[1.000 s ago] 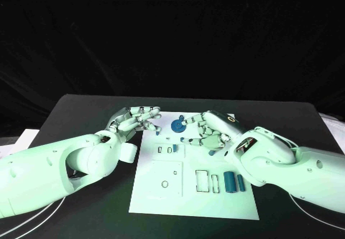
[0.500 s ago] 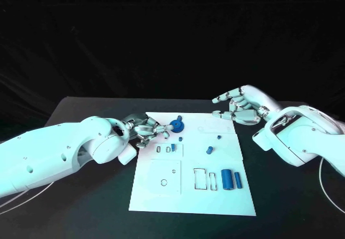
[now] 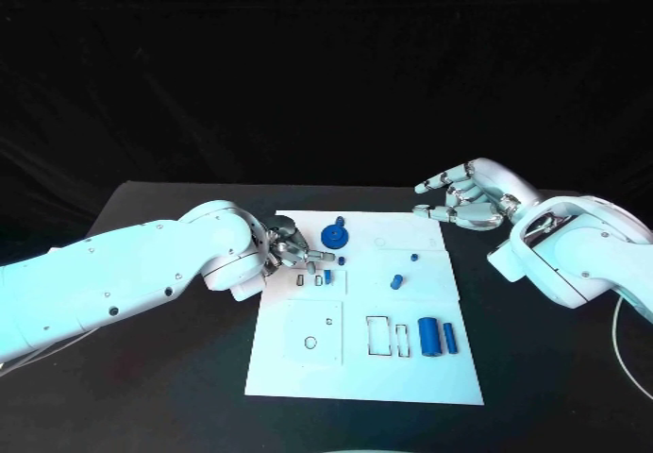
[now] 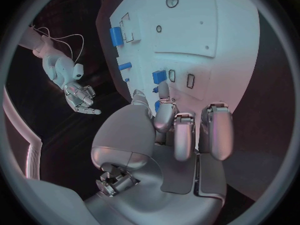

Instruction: Assemble the parts on the task board

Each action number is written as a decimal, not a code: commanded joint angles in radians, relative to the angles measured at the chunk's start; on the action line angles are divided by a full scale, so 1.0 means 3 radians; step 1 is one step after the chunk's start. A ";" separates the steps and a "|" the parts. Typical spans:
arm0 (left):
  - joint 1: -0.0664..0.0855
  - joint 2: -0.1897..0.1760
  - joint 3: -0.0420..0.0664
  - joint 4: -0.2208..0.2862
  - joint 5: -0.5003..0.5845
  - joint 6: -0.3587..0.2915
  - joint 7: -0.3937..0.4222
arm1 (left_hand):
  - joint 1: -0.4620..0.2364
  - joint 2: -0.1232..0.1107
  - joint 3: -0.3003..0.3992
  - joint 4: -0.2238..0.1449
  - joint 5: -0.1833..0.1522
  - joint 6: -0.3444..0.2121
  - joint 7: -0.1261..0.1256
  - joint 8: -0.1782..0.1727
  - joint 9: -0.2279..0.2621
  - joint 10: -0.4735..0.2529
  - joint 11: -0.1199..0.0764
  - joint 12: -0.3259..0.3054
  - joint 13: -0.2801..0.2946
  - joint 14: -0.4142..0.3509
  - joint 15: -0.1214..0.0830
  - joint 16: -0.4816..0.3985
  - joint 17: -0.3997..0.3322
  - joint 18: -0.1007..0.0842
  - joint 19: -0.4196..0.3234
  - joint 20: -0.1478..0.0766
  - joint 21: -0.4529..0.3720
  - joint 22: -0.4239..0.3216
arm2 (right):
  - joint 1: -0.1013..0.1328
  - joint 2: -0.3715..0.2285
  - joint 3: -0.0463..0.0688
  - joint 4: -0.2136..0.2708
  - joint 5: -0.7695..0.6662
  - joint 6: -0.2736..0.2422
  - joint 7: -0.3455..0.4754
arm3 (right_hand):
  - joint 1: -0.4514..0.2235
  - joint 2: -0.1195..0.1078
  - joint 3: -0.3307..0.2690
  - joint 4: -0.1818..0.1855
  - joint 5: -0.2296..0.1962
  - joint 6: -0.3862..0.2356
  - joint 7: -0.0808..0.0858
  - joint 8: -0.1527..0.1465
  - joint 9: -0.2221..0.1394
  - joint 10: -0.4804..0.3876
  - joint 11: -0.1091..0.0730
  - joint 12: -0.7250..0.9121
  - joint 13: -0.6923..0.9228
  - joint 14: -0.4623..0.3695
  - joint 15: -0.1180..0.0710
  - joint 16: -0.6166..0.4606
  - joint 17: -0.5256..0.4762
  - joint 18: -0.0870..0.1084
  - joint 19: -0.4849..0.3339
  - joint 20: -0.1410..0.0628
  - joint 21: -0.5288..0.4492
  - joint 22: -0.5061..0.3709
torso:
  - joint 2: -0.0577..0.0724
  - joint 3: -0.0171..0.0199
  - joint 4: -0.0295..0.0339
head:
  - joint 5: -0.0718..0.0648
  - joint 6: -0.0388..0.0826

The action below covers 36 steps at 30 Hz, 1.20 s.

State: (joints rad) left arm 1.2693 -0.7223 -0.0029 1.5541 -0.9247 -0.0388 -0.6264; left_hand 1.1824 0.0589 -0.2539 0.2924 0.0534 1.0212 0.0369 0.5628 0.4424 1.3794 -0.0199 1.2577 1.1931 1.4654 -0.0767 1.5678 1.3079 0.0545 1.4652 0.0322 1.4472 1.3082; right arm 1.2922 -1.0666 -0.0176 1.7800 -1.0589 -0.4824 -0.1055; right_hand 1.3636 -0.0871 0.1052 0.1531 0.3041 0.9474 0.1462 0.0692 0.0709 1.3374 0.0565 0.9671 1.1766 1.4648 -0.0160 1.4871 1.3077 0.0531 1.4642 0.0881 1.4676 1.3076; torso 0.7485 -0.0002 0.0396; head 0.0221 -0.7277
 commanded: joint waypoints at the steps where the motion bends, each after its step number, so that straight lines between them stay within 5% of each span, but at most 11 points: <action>1: 0.0012 0.0073 0.0002 -0.0063 -0.0225 0.0175 -0.0244 | -0.0039 0.0010 -0.0030 -0.0006 -0.0014 -0.0048 0.0007 0.0047 0.0063 -0.0006 -0.0031 0.0020 0.0010 0.0351 -0.0030 0.0010 0.0876 -0.0029 0.0045 -0.0023 0.0026 0.0144 | 0.0000 0.0009 -0.0001 -0.0006 0.0006 0.0075 -0.0082 | 0.0006 -0.0013 0.0017 0.0004 0.0021 0.0029 -0.0001 0.0011 0.0004 -0.0020 -0.0008 -0.0013 -0.0003 0.0241 -0.0015 -0.0016 0.0386 -0.0009 -0.0018 -0.0010 -0.0020 0.0089 | 0.0001 0.0003 0.0004 | 0.0006 -0.0009; 13: 0.0020 0.0271 0.0001 -0.0222 -0.0348 0.0246 -0.0279 | -0.0028 0.0027 -0.0050 -0.0009 -0.0014 -0.0094 0.0003 0.0104 0.0150 -0.0023 -0.0034 -0.0002 -0.0010 0.0351 -0.0034 0.0010 0.0876 -0.0026 0.0037 -0.0027 0.0021 0.0135 | -0.0001 0.0017 -0.0008 -0.0037 0.0002 0.0098 -0.0125 | -0.0062 -0.0030 -0.0006 0.0034 0.0044 0.0045 -0.0005 0.0010 0.0003 -0.0017 -0.0010 -0.0024 -0.0015 0.0241 -0.0018 -0.0023 0.0379 -0.0008 -0.0020 -0.0014 -0.0026 0.0082 | 0.0001 -0.0003 0.0000 | 0.0036 -0.0036; 36: 0.0021 0.0387 -0.0003 -0.0318 -0.0371 0.0446 -0.0331 | 0.0092 0.0031 -0.0050 -0.0033 -0.0007 -0.0154 -0.0001 0.0182 0.0280 -0.0028 -0.0037 -0.0010 -0.0008 0.0351 -0.0035 0.0010 0.0876 -0.0031 0.0042 -0.0027 0.0034 0.0165 | -0.0006 0.0053 -0.0013 -0.0058 0.0002 0.0137 -0.0135 | -0.0076 -0.0032 -0.0012 0.0042 0.0052 0.0048 -0.0006 0.0009 0.0003 -0.0011 -0.0011 -0.0015 -0.0010 0.0242 -0.0019 -0.0022 0.0383 -0.0009 -0.0019 -0.0015 -0.0027 0.0083 | -0.0001 -0.0003 0.0003 | 0.0037 -0.0078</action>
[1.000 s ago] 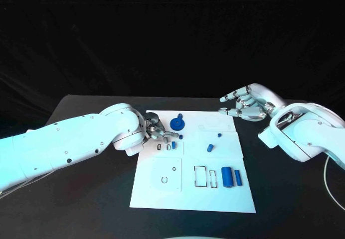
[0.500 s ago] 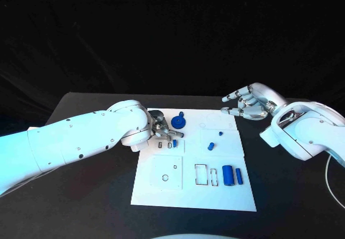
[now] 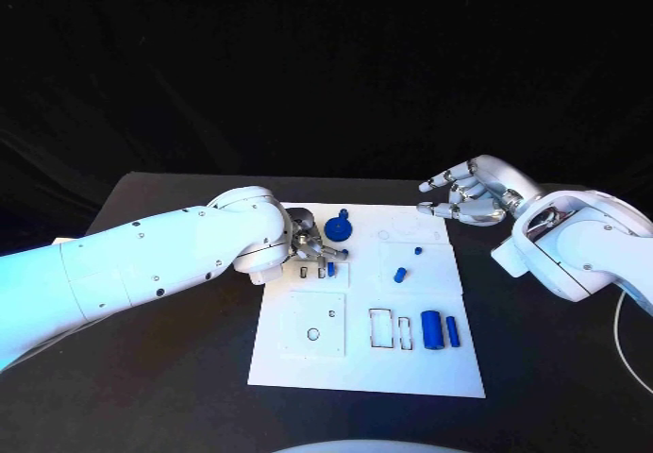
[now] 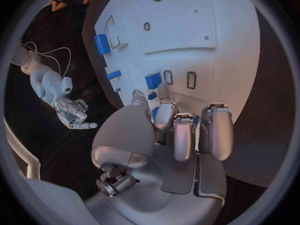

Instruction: Assemble the parts on the task board

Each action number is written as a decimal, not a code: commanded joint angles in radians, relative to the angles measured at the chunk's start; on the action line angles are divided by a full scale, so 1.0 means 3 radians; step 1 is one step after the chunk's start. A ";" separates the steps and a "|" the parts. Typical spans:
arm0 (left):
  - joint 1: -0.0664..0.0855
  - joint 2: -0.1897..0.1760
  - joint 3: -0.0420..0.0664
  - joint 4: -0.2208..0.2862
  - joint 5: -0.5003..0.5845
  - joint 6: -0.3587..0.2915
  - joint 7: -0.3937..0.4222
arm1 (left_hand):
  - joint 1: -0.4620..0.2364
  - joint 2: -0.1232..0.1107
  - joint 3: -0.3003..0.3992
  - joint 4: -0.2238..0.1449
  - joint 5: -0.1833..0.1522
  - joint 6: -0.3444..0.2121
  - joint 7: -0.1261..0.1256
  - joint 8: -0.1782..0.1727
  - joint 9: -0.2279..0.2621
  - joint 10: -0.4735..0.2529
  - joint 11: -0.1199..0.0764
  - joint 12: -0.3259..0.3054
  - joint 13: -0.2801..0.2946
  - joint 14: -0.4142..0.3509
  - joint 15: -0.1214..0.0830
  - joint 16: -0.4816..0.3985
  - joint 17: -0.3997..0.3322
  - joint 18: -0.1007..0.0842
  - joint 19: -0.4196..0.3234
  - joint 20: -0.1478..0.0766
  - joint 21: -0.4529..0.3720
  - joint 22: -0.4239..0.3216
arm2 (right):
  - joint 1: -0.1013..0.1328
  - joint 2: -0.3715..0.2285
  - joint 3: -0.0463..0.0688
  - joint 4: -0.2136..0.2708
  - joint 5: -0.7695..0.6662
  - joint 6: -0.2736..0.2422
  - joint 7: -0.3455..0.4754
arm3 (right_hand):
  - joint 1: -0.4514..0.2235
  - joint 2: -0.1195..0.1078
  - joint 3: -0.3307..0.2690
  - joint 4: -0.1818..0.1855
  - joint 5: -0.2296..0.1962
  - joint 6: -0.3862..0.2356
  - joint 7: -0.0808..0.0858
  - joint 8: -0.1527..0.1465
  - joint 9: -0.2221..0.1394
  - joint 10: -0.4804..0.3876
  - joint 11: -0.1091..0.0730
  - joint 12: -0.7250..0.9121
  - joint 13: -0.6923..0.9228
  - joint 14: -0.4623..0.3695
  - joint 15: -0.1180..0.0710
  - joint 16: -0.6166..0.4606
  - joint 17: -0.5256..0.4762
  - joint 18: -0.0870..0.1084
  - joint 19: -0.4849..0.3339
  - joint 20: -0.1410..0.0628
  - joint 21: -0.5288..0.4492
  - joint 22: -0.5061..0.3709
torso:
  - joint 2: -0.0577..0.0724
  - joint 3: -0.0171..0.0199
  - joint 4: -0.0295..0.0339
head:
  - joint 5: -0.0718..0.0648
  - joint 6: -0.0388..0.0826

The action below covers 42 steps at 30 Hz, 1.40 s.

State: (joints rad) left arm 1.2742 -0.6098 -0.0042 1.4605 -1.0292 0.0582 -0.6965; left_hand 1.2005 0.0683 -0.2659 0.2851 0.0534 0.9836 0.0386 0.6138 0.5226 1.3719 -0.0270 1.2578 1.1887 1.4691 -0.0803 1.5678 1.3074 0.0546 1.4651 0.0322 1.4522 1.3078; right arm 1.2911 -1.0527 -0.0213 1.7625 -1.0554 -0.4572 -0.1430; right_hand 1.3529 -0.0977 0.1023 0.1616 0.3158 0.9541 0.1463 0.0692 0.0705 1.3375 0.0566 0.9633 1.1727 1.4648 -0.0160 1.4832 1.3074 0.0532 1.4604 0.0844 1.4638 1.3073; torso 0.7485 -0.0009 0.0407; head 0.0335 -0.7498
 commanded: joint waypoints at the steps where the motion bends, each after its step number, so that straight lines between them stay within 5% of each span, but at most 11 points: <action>1: 0.0004 0.0014 0.0001 -0.0008 -0.0023 0.0133 -0.0100 | 0.0039 0.0000 -0.0009 -0.0010 -0.0006 -0.0032 -0.0006 0.0015 0.0019 -0.0002 -0.0013 -0.0009 0.0009 0.0339 -0.0023 0.0010 0.0878 -0.0031 0.0043 -0.0027 0.0018 0.0168 | -0.0003 0.0009 0.0000 -0.0001 -0.0010 0.0055 -0.0011 | -0.0041 0.0004 -0.0002 0.0014 0.0013 0.0026 -0.0007 0.0010 0.0004 -0.0010 -0.0011 0.0000 0.0004 0.0243 -0.0019 -0.0008 0.0386 -0.0009 -0.0006 -0.0002 -0.0014 0.0084 | 0.0000 -0.0001 0.0000 | -0.0001 -0.0005; 32: 0.0004 0.0058 -0.0002 -0.0031 -0.0023 0.0246 -0.0118 | 0.0337 0.0062 0.0114 -0.0104 0.0009 -0.0097 -0.0009 0.0080 0.0190 0.0001 -0.0016 -0.0016 0.0022 0.0339 -0.0022 0.0010 0.0878 -0.0035 0.0044 -0.0025 0.0032 0.0202 | -0.0010 0.0050 -0.0002 -0.0035 0.0004 0.0149 0.0052 | -0.0061 -0.0001 -0.0012 0.0024 0.0018 0.0032 -0.0009 0.0010 0.0004 -0.0003 -0.0013 0.0009 0.0009 0.0249 -0.0021 0.0006 0.0409 -0.0011 -0.0001 -0.0004 -0.0011 0.0091 | -0.0001 0.0000 0.0001 | 0.0002 -0.0046; 42: 0.0004 0.0058 -0.0002 -0.0033 -0.0026 0.0237 -0.0097 | 0.0964 0.0262 0.0673 -0.0412 0.0029 -0.0200 -0.0054 -0.0010 0.0220 -0.0036 -0.0061 -0.0076 -0.0003 0.0339 -0.0063 0.0010 0.0878 -0.0034 0.0036 -0.0062 0.0030 0.0208 | -0.0012 0.0059 -0.0003 -0.0054 0.0017 0.0168 0.0062 | -0.0062 -0.0001 -0.0013 0.0025 0.0019 0.0033 -0.0009 0.0010 0.0004 -0.0002 -0.0013 0.0010 0.0009 0.0249 -0.0021 0.0006 0.0410 -0.0011 -0.0001 -0.0004 -0.0011 0.0091 | -0.0002 0.0001 0.0001 | 0.0006 -0.0062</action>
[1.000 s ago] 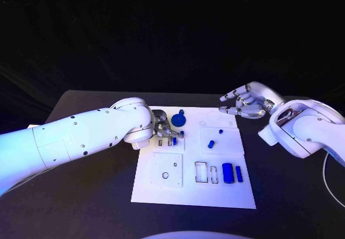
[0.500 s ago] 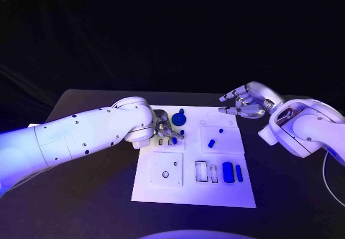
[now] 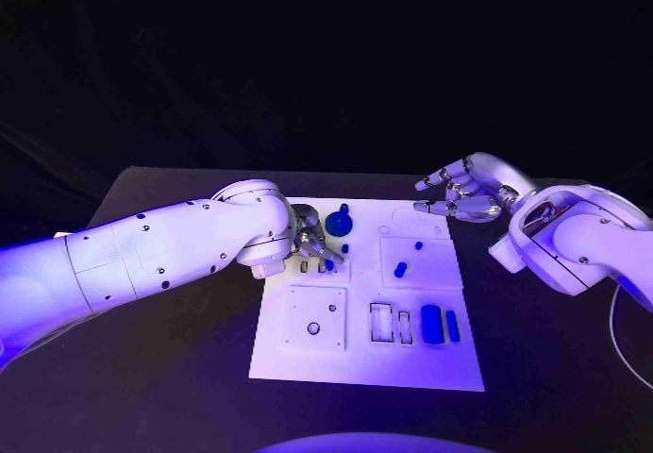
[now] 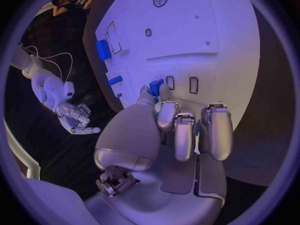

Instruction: Assemble the parts on the task board

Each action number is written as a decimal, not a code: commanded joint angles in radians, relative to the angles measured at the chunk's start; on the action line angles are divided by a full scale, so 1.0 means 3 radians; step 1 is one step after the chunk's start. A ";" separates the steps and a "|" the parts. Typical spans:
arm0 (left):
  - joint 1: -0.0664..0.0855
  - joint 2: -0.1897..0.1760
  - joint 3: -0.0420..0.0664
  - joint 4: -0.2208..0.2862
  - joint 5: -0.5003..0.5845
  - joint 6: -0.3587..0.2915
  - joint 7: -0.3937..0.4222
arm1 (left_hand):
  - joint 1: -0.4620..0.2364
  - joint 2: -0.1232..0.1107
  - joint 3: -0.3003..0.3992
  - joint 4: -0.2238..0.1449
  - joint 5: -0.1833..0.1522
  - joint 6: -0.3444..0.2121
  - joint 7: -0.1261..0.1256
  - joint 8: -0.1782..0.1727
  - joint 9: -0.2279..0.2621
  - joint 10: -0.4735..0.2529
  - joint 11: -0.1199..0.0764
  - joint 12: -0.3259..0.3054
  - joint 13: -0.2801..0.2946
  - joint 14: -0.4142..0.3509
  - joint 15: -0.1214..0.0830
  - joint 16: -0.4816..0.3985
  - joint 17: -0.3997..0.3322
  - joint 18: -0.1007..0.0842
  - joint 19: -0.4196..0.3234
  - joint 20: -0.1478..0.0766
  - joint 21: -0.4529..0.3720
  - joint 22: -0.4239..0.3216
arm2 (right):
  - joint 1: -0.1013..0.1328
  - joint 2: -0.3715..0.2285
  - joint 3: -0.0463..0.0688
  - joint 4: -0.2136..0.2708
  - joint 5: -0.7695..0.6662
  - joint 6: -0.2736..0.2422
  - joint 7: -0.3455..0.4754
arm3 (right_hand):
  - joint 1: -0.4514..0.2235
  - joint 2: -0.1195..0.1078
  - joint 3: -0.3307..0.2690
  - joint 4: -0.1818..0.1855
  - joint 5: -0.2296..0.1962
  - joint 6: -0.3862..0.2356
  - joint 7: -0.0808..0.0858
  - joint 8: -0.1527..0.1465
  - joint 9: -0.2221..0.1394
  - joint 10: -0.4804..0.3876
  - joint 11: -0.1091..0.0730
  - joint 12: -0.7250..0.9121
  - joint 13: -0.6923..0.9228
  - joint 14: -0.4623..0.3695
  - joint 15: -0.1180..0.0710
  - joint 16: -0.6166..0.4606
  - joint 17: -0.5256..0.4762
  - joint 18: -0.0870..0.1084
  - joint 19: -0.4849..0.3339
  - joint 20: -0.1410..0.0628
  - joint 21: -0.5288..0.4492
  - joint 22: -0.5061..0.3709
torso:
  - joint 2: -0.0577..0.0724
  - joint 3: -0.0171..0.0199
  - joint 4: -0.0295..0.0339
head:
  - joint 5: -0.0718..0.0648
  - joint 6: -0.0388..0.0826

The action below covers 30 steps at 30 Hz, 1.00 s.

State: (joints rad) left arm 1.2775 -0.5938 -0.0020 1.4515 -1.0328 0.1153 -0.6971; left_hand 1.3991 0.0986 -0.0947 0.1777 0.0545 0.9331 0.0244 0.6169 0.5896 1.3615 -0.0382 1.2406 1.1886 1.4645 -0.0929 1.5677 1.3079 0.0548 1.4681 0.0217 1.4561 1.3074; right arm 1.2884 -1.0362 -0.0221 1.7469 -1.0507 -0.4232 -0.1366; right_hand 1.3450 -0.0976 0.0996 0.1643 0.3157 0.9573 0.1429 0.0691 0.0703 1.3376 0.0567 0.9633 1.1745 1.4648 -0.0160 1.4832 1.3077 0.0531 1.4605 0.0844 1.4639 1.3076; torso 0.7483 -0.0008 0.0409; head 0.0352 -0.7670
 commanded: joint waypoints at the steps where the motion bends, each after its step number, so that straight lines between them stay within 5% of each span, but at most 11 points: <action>1: -0.0007 0.0005 -0.0009 -0.0003 -0.0016 0.0046 -0.0090 | 0.0355 0.0157 0.0178 -0.0080 0.0052 -0.0044 -0.0002 -0.0038 -0.0006 -0.0009 -0.0022 -0.0031 -0.0010 0.0354 -0.0021 0.0010 0.0876 -0.0035 0.0026 -0.0030 0.0017 0.0211 | -0.0004 0.0004 0.0000 -0.0003 0.0002 0.0056 0.0041 | -0.0036 -0.0001 -0.0004 0.0016 0.0020 0.0022 0.0002 0.0010 0.0005 -0.0003 -0.0013 0.0008 0.0002 0.0249 -0.0021 0.0006 0.0408 -0.0010 -0.0002 -0.0004 -0.0012 0.0089 | -0.0002 0.0001 0.0000 | 0.0001 -0.0006; 3: -0.0007 0.0003 -0.0009 -0.0002 -0.0015 0.0037 -0.0079 | 0.0399 0.0095 0.0347 -0.0096 0.0213 -0.0057 0.0018 -0.0070 -0.0007 -0.0023 -0.0008 -0.0062 -0.0028 0.0354 -0.0010 0.0010 0.0876 -0.0035 0.0023 -0.0028 0.0016 0.0213 | -0.0004 0.0006 -0.0001 -0.0004 0.0004 0.0057 0.0044 | -0.0037 0.0001 -0.0003 0.0017 0.0023 0.0021 0.0002 0.0009 0.0004 -0.0006 -0.0013 0.0001 -0.0003 0.0249 -0.0021 0.0003 0.0404 -0.0009 -0.0004 -0.0004 -0.0014 0.0084 | -0.0003 0.0003 -0.0001 | 0.0002 -0.0008; 6: -0.0007 -0.0003 -0.0009 0.0004 -0.0005 0.0019 -0.0065 | 0.0349 -0.0116 0.0780 -0.0037 0.0290 -0.0047 0.0040 -0.0105 0.0014 -0.0020 0.0003 -0.0099 -0.0049 0.0354 0.0015 0.0010 0.0876 -0.0035 0.0018 -0.0006 0.0015 0.0218 | -0.0004 0.0009 -0.0001 -0.0007 0.0009 0.0063 0.0053 | -0.0036 0.0002 -0.0003 0.0017 0.0025 0.0021 0.0002 0.0009 0.0004 -0.0007 -0.0014 -0.0003 -0.0006 0.0249 -0.0021 0.0003 0.0404 -0.0009 -0.0005 -0.0005 -0.0016 0.0082 | -0.0002 0.0003 -0.0001 | 0.0001 -0.0005; 8: -0.0007 -0.0012 -0.0009 0.0010 0.0011 0.0003 -0.0055 | 0.0198 -0.0394 0.1396 0.0048 0.0286 -0.0025 0.0047 -0.0107 0.0069 -0.0004 0.0009 -0.0114 -0.0054 0.0354 0.0027 0.0010 0.0876 -0.0036 0.0018 0.0003 0.0018 0.0231 | -0.0004 0.0011 -0.0001 -0.0008 0.0011 0.0068 0.0058 | -0.0031 0.0004 0.0000 0.0014 0.0029 0.0020 0.0002 0.0007 0.0003 -0.0009 -0.0014 -0.0006 -0.0007 0.0248 -0.0022 0.0001 0.0400 -0.0009 -0.0006 -0.0005 -0.0017 0.0080 | -0.0002 0.0004 0.0000 | -0.0002 -0.0003; 9: -0.0007 -0.0018 -0.0009 0.0013 0.0023 -0.0004 -0.0051 | -0.0050 -0.0638 0.1933 0.0104 0.0257 -0.0008 0.0089 -0.0074 0.0147 0.0011 0.0013 -0.0119 -0.0053 0.0354 0.0040 0.0010 0.0876 -0.0036 0.0018 0.0006 0.0018 0.0242 | -0.0004 0.0011 -0.0002 -0.0009 0.0012 0.0071 0.0059 | -0.0031 0.0004 0.0000 0.0014 0.0029 0.0020 0.0002 0.0007 0.0003 -0.0009 -0.0014 -0.0006 -0.0007 0.0248 -0.0022 0.0001 0.0400 -0.0009 -0.0006 -0.0005 -0.0017 0.0080 | -0.0002 0.0004 0.0001 | -0.0004 -0.0002; 17: -0.0007 -0.0100 -0.0009 0.0089 0.0133 -0.0109 -0.0046 | -0.0244 -0.0799 0.2405 -0.0099 0.0256 -0.0039 0.0054 -0.0034 0.0258 0.0022 0.0025 -0.0131 -0.0059 0.0354 0.0027 0.0010 0.0876 -0.0046 0.0040 0.0016 0.0042 0.0296 | -0.0004 0.0005 -0.0004 -0.0012 -0.0009 0.0089 0.0044 | -0.0027 0.0010 0.0004 0.0013 0.0033 0.0018 0.0002 0.0006 0.0003 -0.0013 -0.0014 -0.0013 -0.0012 0.0247 -0.0022 -0.0003 0.0394 -0.0007 -0.0008 -0.0005 -0.0020 0.0074 | 0.0001 0.0004 0.0005 | -0.0004 -0.0006; 30: -0.0008 -0.0165 -0.0013 0.0142 -0.0013 -0.0267 -0.0003 | -0.0294 -0.0852 0.2513 -0.0195 0.0252 -0.0038 0.0054 -0.0029 0.0288 0.0031 0.0023 -0.0138 -0.0069 0.0354 0.0025 0.0010 0.0876 -0.0055 0.0061 0.0015 0.0068 0.0341 | -0.0004 0.0002 -0.0006 -0.0004 -0.0193 0.0080 0.0035 | -0.0043 0.0018 0.0001 0.0025 0.0033 0.0018 0.0004 0.0004 0.0002 -0.0021 -0.0012 -0.0029 -0.0023 0.0245 -0.0021 -0.0010 0.0385 -0.0006 -0.0011 -0.0006 -0.0024 0.0067 | -0.0001 0.0010 0.0002 | 0.0025 -0.0006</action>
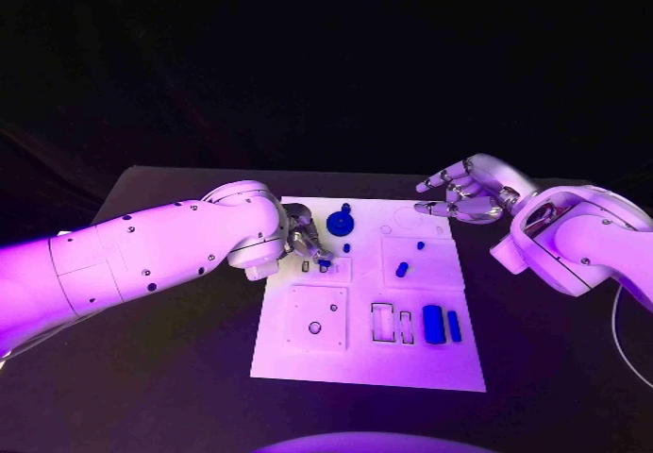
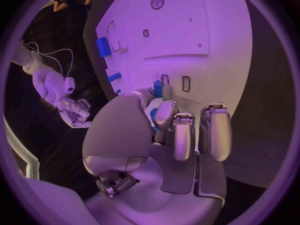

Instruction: Assemble the parts on the task board

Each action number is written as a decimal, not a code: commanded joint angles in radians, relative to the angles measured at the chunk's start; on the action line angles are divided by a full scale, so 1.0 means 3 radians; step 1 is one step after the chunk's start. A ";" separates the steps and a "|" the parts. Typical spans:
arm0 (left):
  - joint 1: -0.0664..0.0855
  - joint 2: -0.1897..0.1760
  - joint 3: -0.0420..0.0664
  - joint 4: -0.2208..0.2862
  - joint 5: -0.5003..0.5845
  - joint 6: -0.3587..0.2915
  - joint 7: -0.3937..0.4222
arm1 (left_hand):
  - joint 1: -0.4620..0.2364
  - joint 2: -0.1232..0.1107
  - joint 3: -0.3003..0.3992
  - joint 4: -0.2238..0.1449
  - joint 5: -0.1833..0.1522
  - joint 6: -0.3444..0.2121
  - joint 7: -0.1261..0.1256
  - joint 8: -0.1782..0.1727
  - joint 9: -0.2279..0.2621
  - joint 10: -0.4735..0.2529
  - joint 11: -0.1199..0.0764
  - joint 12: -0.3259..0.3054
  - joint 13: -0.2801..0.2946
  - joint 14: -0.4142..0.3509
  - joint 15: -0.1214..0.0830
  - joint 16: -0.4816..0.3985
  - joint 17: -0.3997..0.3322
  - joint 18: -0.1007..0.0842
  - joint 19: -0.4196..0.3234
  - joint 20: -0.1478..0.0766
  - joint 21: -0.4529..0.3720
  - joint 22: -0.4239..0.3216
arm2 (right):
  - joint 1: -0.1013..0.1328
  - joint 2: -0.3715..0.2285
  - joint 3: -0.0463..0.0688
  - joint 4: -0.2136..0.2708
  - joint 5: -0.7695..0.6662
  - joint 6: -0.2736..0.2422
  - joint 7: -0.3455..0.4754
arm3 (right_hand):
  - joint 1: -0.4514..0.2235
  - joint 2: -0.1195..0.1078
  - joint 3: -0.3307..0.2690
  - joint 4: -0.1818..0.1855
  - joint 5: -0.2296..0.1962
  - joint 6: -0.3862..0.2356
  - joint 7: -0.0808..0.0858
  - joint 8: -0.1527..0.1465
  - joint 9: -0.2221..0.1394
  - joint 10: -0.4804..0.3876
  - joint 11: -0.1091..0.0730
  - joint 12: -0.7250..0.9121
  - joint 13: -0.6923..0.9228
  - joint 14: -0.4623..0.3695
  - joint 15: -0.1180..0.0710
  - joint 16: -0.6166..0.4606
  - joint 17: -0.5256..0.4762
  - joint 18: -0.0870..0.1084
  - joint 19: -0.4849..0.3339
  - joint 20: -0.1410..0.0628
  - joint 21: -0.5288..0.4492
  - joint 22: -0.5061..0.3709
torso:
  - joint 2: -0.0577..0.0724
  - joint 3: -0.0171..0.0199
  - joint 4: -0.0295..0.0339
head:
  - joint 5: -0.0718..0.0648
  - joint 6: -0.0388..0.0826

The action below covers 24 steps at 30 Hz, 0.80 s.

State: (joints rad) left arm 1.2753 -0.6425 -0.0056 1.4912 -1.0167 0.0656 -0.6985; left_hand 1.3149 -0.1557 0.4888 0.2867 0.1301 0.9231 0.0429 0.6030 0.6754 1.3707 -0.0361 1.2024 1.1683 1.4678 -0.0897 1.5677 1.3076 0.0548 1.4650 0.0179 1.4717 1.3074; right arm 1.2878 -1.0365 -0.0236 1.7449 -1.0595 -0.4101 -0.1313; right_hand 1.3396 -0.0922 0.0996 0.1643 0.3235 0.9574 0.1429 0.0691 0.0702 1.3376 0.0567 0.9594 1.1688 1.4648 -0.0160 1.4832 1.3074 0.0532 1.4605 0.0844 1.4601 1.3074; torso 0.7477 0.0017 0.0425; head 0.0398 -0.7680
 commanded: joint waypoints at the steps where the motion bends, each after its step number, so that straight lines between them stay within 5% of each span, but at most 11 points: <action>1: -0.0001 -0.0004 -0.0001 0.0009 -0.0081 -0.0100 0.0002 | -0.0016 -0.0009 0.0574 -0.0565 -0.0001 -0.0004 -0.0007 0.0017 0.0004 0.0003 0.0016 -0.0009 0.0001 0.0343 0.0014 0.0010 0.0877 -0.0057 0.0074 0.0027 0.0018 0.0346 | -0.0002 0.0003 -0.0001 0.0002 -0.0175 0.0037 0.0017 | -0.0026 0.0001 0.0001 0.0026 0.0007 0.0018 0.0004 0.0004 0.0002 -0.0021 -0.0012 -0.0016 -0.0003 0.0245 -0.0021 -0.0010 0.0386 -0.0006 -0.0011 -0.0006 -0.0011 0.0068 | 0.0001 0.0001 -0.0003 | 0.0009 -0.0003; 24: -0.0007 0.0034 -0.0057 -0.0043 -0.0245 0.0217 -0.0126 | -0.0033 -0.0023 0.0611 -0.0597 0.0000 0.0010 -0.0007 0.0017 0.0010 0.0008 0.0015 -0.0016 -0.0008 0.0343 0.0015 0.0010 0.0877 -0.0061 0.0085 0.0026 0.0030 0.0367 | -0.0003 0.0019 -0.0004 -0.0001 -0.0163 0.0103 0.0023 | -0.0047 0.0005 -0.0007 0.0042 -0.0004 0.0022 0.0004 0.0005 0.0002 -0.0022 -0.0011 -0.0016 -0.0004 0.0245 -0.0020 -0.0012 0.0384 -0.0006 -0.0011 -0.0005 -0.0012 0.0068 | -0.0003 -0.0003 -0.0003 | 0.0023 -0.0033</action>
State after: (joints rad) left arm 1.2764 -0.6338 -0.0190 1.4785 -1.0750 0.0840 -0.6966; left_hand 1.3016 -0.1689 0.4986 0.2769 0.1287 0.9222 0.0444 0.6028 0.6784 1.3705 -0.0358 1.2024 1.1668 1.4677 -0.0894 1.5677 1.3073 0.0549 1.4650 0.0180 1.4756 1.3079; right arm 1.2876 -1.0318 -0.0248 1.7436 -1.1004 -0.3974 -0.1316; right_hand 1.3343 -0.0869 0.0968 0.1727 0.3234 0.9573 0.1429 0.0691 0.0701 1.3376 0.0567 0.9594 1.1688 1.4648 -0.0160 1.4832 1.3081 0.0531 1.4605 0.0844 1.4601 1.3080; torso 0.7476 0.0004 0.0413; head 0.0480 -0.7777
